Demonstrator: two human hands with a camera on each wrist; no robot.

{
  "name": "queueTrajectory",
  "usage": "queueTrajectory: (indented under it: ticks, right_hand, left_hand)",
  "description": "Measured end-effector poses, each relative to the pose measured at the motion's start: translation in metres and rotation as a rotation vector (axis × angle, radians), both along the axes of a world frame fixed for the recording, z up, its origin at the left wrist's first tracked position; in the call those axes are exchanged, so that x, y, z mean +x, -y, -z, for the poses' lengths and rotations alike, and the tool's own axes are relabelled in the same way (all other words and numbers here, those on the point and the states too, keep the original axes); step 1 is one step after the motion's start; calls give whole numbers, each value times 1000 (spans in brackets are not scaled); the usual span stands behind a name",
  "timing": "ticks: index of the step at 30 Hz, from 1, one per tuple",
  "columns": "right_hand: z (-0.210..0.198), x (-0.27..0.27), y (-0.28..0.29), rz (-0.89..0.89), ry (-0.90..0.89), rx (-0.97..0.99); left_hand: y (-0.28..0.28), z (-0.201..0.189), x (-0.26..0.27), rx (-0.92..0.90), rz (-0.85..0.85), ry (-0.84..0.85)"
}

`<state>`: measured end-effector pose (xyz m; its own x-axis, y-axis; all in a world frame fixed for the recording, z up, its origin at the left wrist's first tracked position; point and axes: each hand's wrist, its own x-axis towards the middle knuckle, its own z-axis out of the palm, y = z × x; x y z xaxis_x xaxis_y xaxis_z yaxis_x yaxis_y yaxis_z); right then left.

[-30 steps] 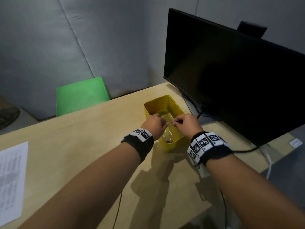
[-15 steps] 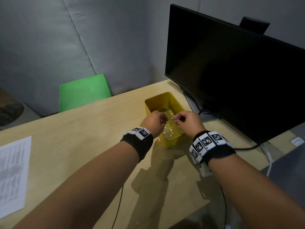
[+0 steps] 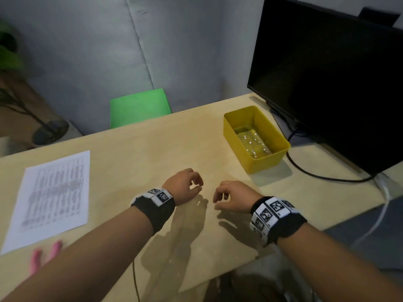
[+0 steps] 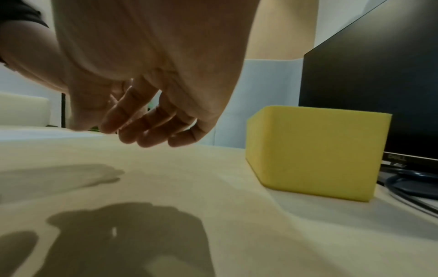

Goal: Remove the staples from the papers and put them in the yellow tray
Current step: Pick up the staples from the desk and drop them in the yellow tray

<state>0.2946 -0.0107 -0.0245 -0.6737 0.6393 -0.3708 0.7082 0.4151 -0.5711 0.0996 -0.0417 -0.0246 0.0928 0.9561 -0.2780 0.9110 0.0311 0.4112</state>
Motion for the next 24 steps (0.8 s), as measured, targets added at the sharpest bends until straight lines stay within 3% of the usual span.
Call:
queueTrajectory:
  ticks: [8, 14, 24]
  right_hand:
    - [35, -13, 65, -34, 218, -34]
    - [41, -9, 81, 35, 247, 28]
    - [43, 0, 88, 87, 152, 47]
  left_hand:
    - [90, 27, -45, -188, 31, -90]
    - [126, 41, -59, -238, 50, -164]
    - [137, 63, -61, -163, 18, -217]
